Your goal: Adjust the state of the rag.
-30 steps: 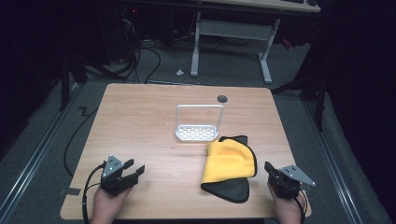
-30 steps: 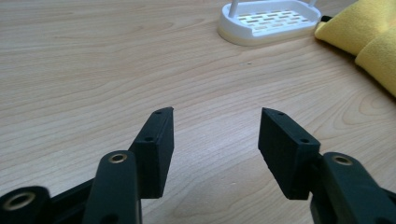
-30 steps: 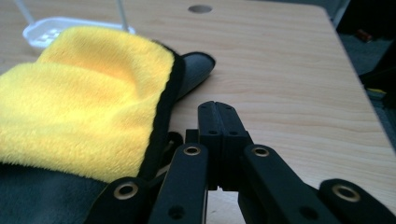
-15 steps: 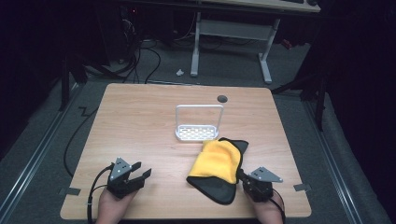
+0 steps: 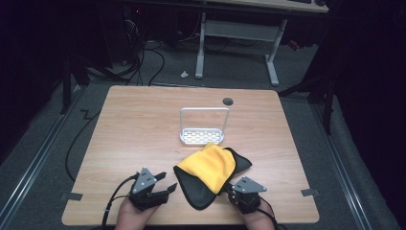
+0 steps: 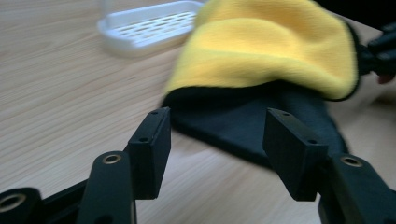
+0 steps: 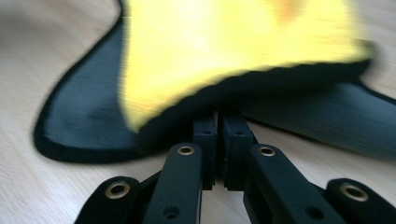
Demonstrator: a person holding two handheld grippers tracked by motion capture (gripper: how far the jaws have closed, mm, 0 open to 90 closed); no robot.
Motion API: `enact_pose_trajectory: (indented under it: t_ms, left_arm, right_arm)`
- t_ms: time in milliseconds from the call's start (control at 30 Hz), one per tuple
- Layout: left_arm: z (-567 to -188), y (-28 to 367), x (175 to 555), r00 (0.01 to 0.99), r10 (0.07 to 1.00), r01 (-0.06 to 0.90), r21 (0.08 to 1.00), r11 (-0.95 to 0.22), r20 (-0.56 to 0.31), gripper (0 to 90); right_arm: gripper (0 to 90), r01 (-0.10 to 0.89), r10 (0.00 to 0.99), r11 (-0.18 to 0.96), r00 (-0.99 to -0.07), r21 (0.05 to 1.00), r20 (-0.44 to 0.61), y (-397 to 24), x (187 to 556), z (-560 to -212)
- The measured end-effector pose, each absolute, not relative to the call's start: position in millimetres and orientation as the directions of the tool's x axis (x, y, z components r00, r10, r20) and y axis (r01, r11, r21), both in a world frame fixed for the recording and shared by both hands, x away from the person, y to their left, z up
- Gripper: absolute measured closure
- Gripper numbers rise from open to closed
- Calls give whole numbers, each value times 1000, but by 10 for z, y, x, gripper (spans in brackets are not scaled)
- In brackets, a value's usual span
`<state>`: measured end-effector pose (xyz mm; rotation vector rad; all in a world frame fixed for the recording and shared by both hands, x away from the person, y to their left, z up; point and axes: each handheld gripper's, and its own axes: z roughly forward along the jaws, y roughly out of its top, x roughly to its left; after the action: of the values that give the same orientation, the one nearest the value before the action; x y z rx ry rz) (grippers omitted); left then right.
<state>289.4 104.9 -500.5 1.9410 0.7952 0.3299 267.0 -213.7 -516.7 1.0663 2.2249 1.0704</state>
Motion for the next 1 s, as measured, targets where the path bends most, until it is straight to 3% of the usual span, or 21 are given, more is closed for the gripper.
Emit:
enact_pose_trajectory:
  t_ms: [300, 600, 667, 800, 867, 1000]
  left_arm:
    - [-5016, 286, 2838, 824, 560, 345, 862, -371, -89, 344]
    - [-4889, -289, 2864, 861, 506, 290, 859, -423, -42, 343]
    - [-4927, -434, 2912, 857, 515, 298, 827, -476, -13, 392]
    - [-4943, -381, 2980, 833, 553, 326, 814, -481, -7, 772]
    - [-4873, -270, 2973, 822, 570, 308, 838, -450, 4, 823]
    - [-4668, 40, 2970, 789, 615, 284, 884, -371, 4, 837]
  right_arm:
    - [864, 493, 898, 260, -439, 830, -21, -2764, 2649, -5094]
    - [860, 492, 910, 212, -413, 845, 12, -2897, 2664, -5071]
    - [859, 490, 910, 208, -414, 846, 16, -2899, 2665, -5066]
    - [859, 488, 907, 212, -421, 847, 15, -2890, 2662, -5065]
    - [859, 488, 908, 211, -419, 847, 16, -2890, 2658, -5064]
    - [859, 491, 907, 210, -421, 845, 19, -2890, 2670, -5073]
